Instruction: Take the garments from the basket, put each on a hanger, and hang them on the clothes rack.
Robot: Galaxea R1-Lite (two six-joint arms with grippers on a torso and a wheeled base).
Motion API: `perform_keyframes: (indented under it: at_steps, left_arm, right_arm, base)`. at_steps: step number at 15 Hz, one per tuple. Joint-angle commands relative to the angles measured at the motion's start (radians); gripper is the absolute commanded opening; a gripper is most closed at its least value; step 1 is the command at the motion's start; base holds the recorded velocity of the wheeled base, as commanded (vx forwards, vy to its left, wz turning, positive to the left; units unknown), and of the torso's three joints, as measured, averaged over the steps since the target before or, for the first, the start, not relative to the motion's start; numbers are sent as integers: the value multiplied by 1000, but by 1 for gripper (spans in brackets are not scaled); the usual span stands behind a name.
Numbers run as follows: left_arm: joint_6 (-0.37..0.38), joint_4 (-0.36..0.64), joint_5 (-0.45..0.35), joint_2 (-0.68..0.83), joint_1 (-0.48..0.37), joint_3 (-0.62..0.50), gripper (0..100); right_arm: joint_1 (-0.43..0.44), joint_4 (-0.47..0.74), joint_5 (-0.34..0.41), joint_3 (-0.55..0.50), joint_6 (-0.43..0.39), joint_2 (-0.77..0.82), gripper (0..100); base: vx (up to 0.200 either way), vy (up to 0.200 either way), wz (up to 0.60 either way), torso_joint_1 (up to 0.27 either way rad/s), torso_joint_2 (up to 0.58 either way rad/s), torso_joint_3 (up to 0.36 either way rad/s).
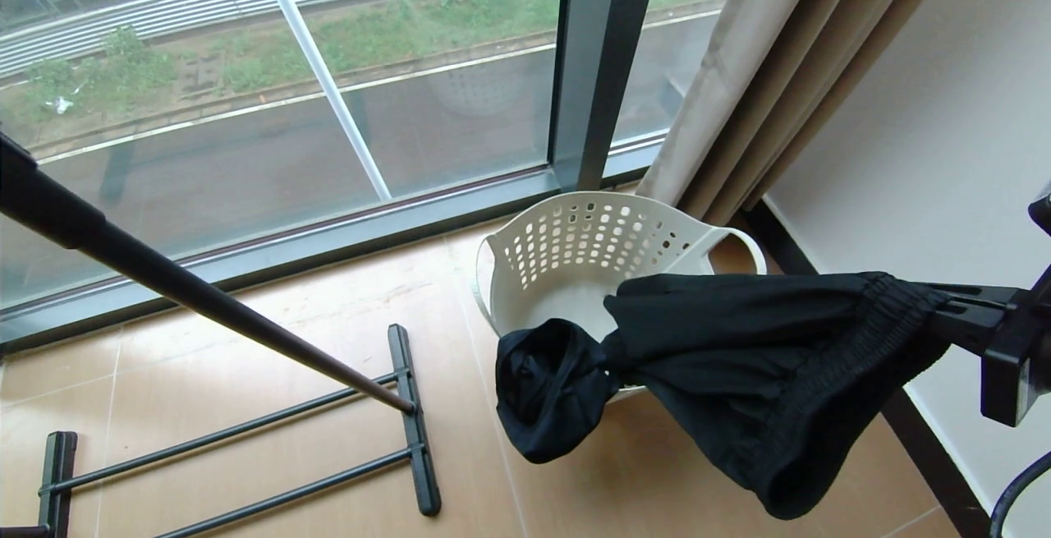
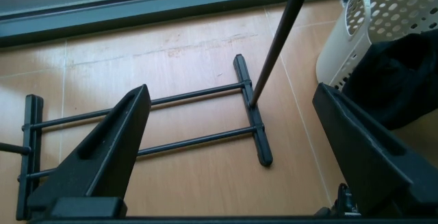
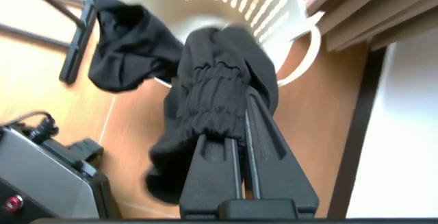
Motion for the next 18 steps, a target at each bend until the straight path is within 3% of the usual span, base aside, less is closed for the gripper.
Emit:
perform_keyframes:
  at_steps: [1,6,18]
  left_arm:
    - [-1,-1,0,1,0,1,100]
    - [-1,-1,0,1,0,1,100]
    - [-1,-1,0,1,0,1,100]
  right_arm:
    - [1,-3,-1,10,2,1,0]
    - [0,-128,-3,62,-1,43,0]
    - [-3,-152,-3,62,-4,75,0]
  base:
    - [0,0,0,-2,7,212]
    - [0,0,0,31,-155,73]
    - [0,0,0,139,-467,-115]
